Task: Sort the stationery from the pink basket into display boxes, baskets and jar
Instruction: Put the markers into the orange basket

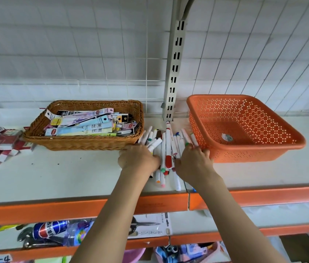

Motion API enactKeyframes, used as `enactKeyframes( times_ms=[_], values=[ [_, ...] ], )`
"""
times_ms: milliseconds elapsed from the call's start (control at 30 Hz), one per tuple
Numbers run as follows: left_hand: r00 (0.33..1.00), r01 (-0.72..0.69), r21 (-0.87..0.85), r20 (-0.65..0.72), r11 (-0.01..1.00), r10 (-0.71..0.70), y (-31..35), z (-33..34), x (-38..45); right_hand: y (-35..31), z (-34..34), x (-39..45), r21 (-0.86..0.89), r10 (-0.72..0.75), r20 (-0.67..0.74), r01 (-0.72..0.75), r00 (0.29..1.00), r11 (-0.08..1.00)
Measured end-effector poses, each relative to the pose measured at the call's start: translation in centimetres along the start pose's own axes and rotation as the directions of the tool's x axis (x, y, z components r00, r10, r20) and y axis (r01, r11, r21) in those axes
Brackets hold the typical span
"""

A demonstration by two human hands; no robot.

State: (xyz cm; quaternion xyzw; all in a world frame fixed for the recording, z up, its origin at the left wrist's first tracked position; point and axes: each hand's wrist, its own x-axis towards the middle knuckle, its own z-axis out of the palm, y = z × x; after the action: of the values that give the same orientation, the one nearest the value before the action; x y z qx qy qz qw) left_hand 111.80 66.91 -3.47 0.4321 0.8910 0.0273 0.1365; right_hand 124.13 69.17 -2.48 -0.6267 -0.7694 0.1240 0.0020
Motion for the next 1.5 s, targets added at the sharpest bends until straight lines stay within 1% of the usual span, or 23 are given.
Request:
enactKeyframes(
  times_ms=[200,367,433,533,667,833,900,1000,1100,1200,1300,1400,1500],
  values=[
    [1.000,0.007,-0.077,-0.022,0.997,-0.008,0.2,0.4,0.4,-0.1,0.6,-0.4,0.072,0.060,-0.011,-0.059,0.998,0.996],
    [0.998,-0.024,-0.112,-0.061,0.993,0.017,0.4,0.1,0.2,0.3,0.7,-0.3,0.092,0.048,-0.030,-0.045,0.998,0.995],
    [0.995,-0.051,-0.109,-0.091,0.993,0.042,0.6,0.0,-0.1,0.5,0.7,-0.1,0.072,0.048,-0.049,-0.044,0.998,0.996],
    [0.994,-0.046,-0.085,-0.105,0.995,0.037,0.9,0.1,-0.3,0.6,0.9,0.1,0.041,0.059,-0.067,-0.057,0.996,0.998],
    [0.988,-0.055,-0.081,-0.150,0.995,0.042,1.4,0.3,-0.7,0.8,1.3,0.8,-0.074,0.039,-0.096,-0.046,0.995,0.996],
    [0.969,-0.119,-0.053,-0.223,0.991,0.105,1.7,0.2,-1.3,0.6,1.4,1.1,-0.105,0.031,-0.104,-0.042,0.994,0.994],
    [0.964,-0.138,-0.034,-0.234,0.990,0.127,1.5,0.2,-1.5,0.6,1.5,1.2,-0.118,0.033,-0.100,-0.045,0.994,0.992],
    [0.961,-0.158,-0.037,-0.236,0.987,0.145,1.0,0.1,-1.6,0.6,1.5,1.3,-0.155,-0.013,-0.106,-0.004,0.994,0.988],
    [0.957,-0.193,-0.073,-0.236,0.978,0.171,0.5,-0.2,-1.9,0.5,1.2,1.2,-0.184,-0.061,-0.125,0.037,0.990,0.982],
    [0.937,-0.247,-0.114,-0.281,0.962,0.207,0.1,-0.4,-2.3,0.7,1.0,1.2,-0.118,-0.071,-0.134,0.056,0.988,0.991],
    [0.922,-0.292,-0.186,-0.317,0.938,0.224,-0.3,-0.3,-2.6,1.0,0.9,1.3,-0.067,-0.067,-0.208,0.054,0.976,0.996],
    [0.917,-0.306,-0.279,-0.345,0.910,0.202,-0.6,0.0,-2.8,1.2,0.8,1.1,-0.038,-0.066,-0.217,0.060,0.974,0.998],
    [0.931,-0.272,-0.350,-0.332,0.896,0.153,-0.9,0.3,-2.7,1.4,0.3,0.8,-0.008,-0.066,-0.224,0.066,0.972,0.998]
  ],
)
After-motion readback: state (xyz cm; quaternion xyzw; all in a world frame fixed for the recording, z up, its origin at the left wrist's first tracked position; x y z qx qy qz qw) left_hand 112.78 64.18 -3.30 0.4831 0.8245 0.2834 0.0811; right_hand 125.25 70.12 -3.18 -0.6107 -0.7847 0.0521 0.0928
